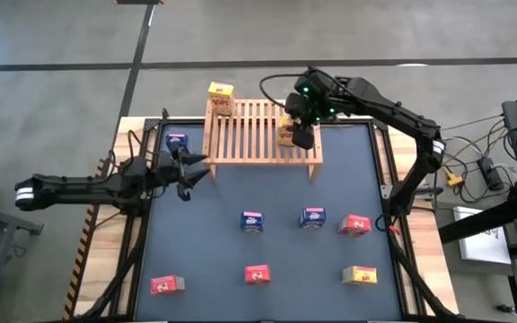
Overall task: Stack cereal on shelf
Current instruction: Put the top yellow cereal box on the shelf aligned with the other yellow cereal box
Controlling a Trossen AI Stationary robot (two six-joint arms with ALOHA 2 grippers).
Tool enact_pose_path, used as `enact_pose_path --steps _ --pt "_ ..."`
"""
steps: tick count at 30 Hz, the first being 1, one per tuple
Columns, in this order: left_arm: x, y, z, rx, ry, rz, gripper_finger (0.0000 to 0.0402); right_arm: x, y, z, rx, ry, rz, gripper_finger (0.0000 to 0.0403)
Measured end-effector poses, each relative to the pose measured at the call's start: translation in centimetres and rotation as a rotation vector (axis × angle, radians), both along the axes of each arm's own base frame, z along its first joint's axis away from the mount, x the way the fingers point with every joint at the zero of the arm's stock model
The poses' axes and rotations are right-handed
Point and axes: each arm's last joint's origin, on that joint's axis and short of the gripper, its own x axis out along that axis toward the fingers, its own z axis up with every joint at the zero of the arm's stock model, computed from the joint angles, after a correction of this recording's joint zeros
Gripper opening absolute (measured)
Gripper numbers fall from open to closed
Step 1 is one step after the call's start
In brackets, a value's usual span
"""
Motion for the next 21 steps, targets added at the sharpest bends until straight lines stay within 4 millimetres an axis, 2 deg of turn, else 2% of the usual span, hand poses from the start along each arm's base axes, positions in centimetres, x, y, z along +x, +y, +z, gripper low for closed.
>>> enact_pose_path --steps 5,14,17,21 --pt "0.1 0.0 0.0 0.001 -0.003 0.000 0.0207 0.1 0.5 0.6 -0.012 -0.027 0.016 0.0208" --pt "0.3 0.1 0.0 0.003 -0.010 0.000 0.0207 -1.2 1.1 2.1 -0.035 -0.070 0.005 0.0237" --pt "0.3 0.1 0.0 0.002 -0.007 0.000 0.0207 -2.5 1.7 3.1 -0.050 -0.103 0.005 0.0240" --pt "0.4 0.1 -0.1 0.001 -0.001 0.000 0.0207 -5.1 2.9 4.0 -0.079 -0.167 0.003 0.0238"
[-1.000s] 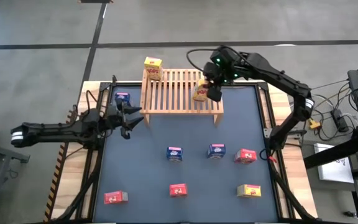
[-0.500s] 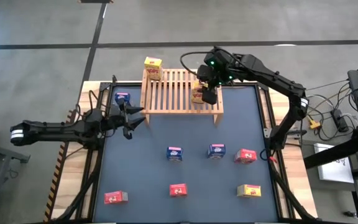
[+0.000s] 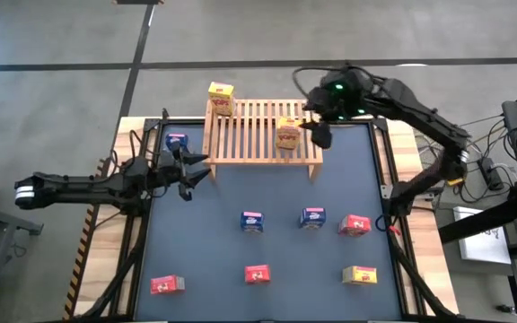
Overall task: Stack cereal on shelf
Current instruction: Put the top yellow cereal box on the shelf aligned with the other yellow cereal box
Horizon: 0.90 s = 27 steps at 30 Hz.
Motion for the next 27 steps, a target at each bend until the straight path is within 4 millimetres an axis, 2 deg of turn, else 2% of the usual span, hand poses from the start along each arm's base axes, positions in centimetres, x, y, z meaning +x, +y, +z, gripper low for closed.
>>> enact_pose_path --steps 3,6,11,18,21,27 --pt "0.0 0.0 0.0 0.000 -0.001 0.000 0.0207 -2.0 0.9 -0.2 -0.036 -0.092 -0.005 0.0238" --pt "0.0 0.0 0.1 0.001 -0.007 0.000 0.0207 -3.8 1.8 -1.4 -0.066 -0.207 -0.019 0.0237" --pt "0.0 0.0 0.3 0.005 -0.027 -0.001 0.0207 -5.7 2.7 -5.8 -0.105 -0.328 -0.026 0.0235" --pt "-0.1 0.0 0.3 0.007 -0.034 -0.001 0.0207 -6.1 2.8 -12.2 -0.146 -0.519 -0.043 0.0236" --pt "-0.1 0.0 0.3 0.007 -0.034 -0.002 0.0207 -5.8 2.6 -14.5 -0.151 -0.525 -0.047 0.0242" --pt "0.1 0.0 0.2 0.005 -0.022 -0.004 0.0207 -5.1 2.1 -16.7 -0.144 -0.518 -0.107 0.0263"
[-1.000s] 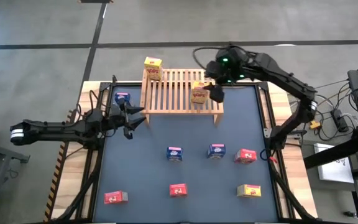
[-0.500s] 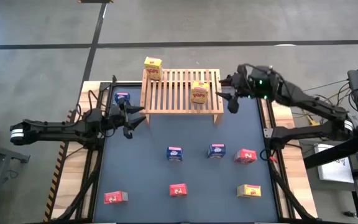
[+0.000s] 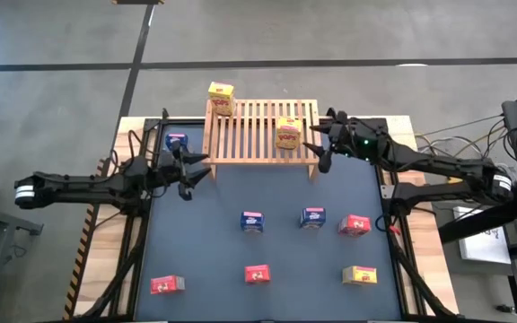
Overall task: Stack cereal on shelf
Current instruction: Put the top yellow cereal box on the shelf aligned with the other yellow cereal box
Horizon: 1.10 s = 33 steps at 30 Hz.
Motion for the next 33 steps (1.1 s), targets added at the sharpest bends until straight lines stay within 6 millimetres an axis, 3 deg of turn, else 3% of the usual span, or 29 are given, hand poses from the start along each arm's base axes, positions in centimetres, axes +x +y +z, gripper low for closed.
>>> enact_pose_path --steps 10,16,24,33 --pt "0.3 0.1 -0.2 -0.001 0.007 0.001 0.0207 2.0 -1.6 -1.8 0.041 -0.002 -0.021 0.0318" --pt "0.3 0.1 -0.2 -0.002 0.010 0.001 0.0207 2.9 -2.8 -3.1 0.094 -0.018 0.080 0.0322" --pt "0.3 0.1 -0.2 -0.003 0.014 0.002 0.0207 3.5 -4.2 -4.4 0.126 -0.008 0.064 0.0254" --pt "0.4 0.1 -0.3 -0.005 0.021 0.008 0.0207 3.5 -4.3 -4.4 0.117 -0.021 0.075 0.0156"
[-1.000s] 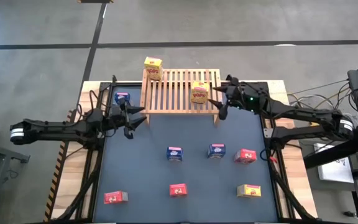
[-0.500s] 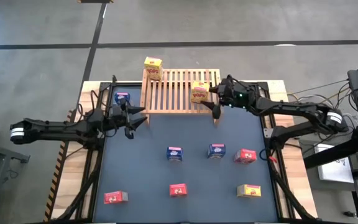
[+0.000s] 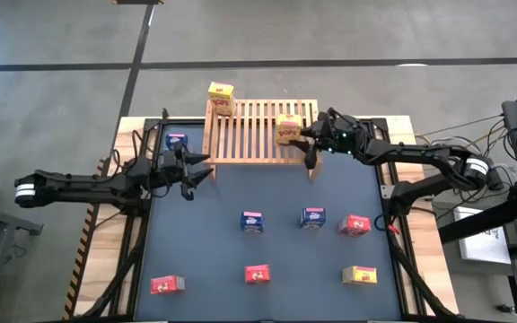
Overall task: Stack cereal on shelf
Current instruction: Put the top yellow cereal box on the shelf aligned with the other yellow cereal box
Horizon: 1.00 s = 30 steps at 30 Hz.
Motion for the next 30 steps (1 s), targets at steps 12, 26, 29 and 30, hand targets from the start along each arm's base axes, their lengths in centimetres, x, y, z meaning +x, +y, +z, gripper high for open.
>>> enact_pose_path --steps 12,26,29,30 --pt "-0.1 0.3 0.2 0.006 -0.002 0.022 0.0207 1.1 -0.1 2.6 -0.032 -0.119 0.131 0.0144" --pt "1.2 2.9 5.1 0.089 0.245 0.161 0.0207 8.0 -1.5 3.0 -0.006 -0.100 0.239 0.0144" --pt "1.2 3.3 6.3 0.082 0.270 0.154 0.0207 10.1 -2.4 3.0 0.003 -0.103 0.242 0.0142" --pt "1.1 3.3 6.6 0.084 0.264 0.139 0.0207 10.9 -2.7 2.9 0.004 -0.100 0.244 0.0142"
